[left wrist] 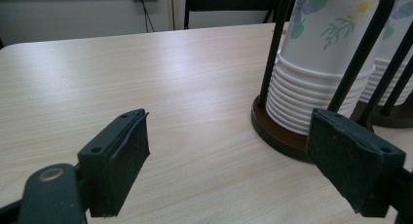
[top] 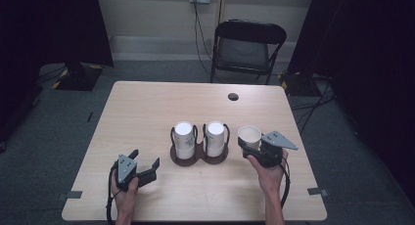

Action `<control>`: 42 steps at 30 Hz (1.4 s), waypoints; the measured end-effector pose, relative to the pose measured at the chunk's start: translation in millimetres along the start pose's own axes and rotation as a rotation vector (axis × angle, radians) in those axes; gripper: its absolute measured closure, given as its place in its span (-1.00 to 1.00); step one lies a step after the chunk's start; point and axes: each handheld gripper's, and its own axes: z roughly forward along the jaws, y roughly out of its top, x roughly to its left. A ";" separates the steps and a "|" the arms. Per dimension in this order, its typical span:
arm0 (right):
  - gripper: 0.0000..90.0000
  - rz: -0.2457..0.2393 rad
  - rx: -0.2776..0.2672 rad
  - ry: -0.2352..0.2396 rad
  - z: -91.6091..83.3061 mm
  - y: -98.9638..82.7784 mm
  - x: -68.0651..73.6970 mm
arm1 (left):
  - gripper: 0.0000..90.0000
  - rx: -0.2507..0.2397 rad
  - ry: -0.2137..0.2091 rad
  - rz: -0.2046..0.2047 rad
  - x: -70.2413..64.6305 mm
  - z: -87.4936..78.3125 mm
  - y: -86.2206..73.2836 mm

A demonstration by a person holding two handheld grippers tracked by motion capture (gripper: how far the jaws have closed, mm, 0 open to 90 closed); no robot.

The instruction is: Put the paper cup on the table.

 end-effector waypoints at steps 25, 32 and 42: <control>-0.35 0.036 0.046 -0.087 50.5 19.6 -43.6 | -0.64 -0.027 0.004 0.007 -0.9 -2.6 -1.2; -0.38 0.071 0.082 -0.083 73.3 5.3 -58.4 | -0.63 -0.026 0.013 0.006 -1.1 -2.5 -1.2; -0.39 0.119 0.103 -0.084 88.9 -13.9 -61.9 | -0.62 -0.028 0.012 0.007 -1.3 -2.7 -1.3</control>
